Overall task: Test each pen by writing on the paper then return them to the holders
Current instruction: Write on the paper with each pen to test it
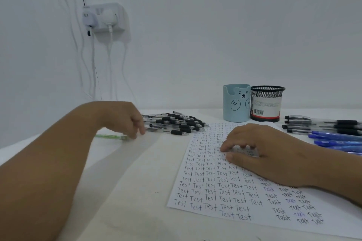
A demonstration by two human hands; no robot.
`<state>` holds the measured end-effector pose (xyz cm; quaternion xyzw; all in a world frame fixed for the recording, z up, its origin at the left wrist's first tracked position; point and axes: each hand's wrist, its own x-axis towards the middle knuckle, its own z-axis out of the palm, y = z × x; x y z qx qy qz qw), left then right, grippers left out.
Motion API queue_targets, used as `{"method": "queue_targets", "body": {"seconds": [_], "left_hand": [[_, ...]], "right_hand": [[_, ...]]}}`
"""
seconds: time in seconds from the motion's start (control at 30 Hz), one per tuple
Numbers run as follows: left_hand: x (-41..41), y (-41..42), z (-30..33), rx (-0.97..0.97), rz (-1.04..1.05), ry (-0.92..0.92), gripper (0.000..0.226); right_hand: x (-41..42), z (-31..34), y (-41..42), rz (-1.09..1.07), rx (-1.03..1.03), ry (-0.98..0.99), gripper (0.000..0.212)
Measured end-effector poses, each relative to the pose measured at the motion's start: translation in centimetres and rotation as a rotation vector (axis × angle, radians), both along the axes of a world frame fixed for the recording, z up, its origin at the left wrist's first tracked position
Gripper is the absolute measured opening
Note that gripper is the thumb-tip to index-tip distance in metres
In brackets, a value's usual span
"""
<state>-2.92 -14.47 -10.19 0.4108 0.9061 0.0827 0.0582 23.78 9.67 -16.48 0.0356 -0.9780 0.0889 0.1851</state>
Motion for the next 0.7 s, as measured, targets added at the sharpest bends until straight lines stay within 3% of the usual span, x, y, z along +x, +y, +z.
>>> {"method": "queue_targets", "body": {"seconds": [0.13,0.3,0.5,0.6,0.7], "left_hand": [[-0.8,-1.8,0.5,-0.165,0.158,-0.064,0.026],[-1.4,-1.2,-0.5,-0.053,0.142,0.024,0.015],[2.2,2.1,0.2,0.488,-0.073,-0.105,0.012],[5.4,4.0,1.1,0.88,-0.243,-0.375,0.01],[8.1,5.9,0.9,1.204,-0.359,-0.777,0.006]], "right_hand": [[0.1,0.0,-0.1,-0.004,-0.002,-0.004,0.025],[0.1,0.0,-0.2,-0.005,-0.011,-0.008,0.026],[0.2,0.4,-0.3,-0.031,-0.022,-0.03,0.026],[0.5,0.7,-0.3,-0.066,-0.038,-0.05,0.026],[0.8,1.0,-0.2,-0.119,-0.107,-0.054,0.025]]}}
